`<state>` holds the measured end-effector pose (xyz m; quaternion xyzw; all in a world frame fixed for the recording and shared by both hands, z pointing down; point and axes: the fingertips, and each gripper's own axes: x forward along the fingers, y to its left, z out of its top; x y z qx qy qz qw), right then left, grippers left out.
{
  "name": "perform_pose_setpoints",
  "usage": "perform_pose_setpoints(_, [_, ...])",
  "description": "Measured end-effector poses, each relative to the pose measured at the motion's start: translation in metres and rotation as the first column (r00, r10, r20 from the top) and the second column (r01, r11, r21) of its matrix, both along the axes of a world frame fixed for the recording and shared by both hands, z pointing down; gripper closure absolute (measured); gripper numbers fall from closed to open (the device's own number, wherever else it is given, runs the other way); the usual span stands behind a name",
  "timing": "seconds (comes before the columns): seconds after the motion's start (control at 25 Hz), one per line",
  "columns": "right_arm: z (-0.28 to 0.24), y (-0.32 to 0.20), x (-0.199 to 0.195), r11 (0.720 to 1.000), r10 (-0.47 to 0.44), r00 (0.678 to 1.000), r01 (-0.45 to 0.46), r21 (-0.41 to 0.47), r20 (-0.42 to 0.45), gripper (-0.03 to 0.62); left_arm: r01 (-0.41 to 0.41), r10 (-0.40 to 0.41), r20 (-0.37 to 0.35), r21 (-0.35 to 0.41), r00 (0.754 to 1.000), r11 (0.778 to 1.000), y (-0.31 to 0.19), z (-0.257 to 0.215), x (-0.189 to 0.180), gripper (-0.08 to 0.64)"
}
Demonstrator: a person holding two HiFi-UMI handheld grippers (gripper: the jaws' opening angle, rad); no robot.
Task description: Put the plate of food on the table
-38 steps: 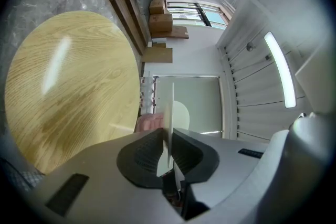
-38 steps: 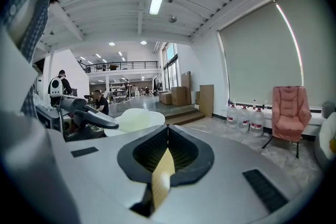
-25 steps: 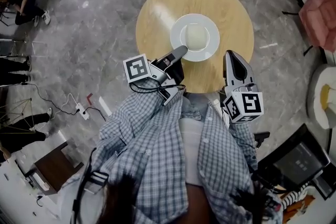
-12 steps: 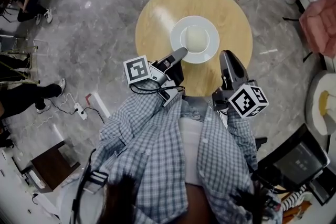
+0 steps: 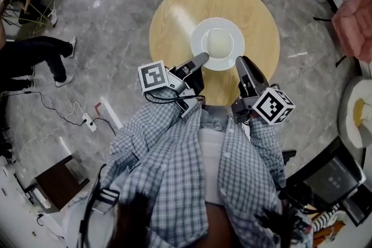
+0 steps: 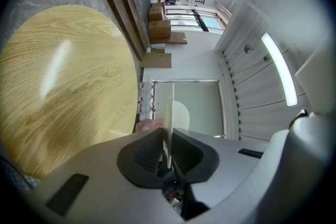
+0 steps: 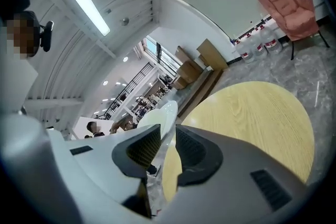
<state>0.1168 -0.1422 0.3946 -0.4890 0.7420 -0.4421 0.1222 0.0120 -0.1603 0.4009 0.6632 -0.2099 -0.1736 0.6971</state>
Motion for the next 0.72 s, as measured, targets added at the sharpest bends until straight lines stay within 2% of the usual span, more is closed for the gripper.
perform_pose_setpoints(0.36, [0.005,-0.001,-0.003,1.0,0.0,0.999,0.0,-0.016,0.038,0.52,-0.017,0.017,0.013,-0.001,1.0,1.0,0.001,0.004,0.002,0.532])
perform_pose_setpoints(0.56, [0.011,-0.002,-0.001,0.999,0.007,0.999,-0.006,-0.033,0.045,0.528,-0.031,0.031,0.062,-0.003,0.998,1.0,0.001,0.015,0.0,0.532])
perform_pose_setpoints(0.72, [0.022,-0.003,0.0,0.998,0.012,0.999,-0.009,-0.06,0.045,0.528,-0.034,0.035,0.063,-0.014,0.997,0.999,-0.002,0.023,0.004,0.532])
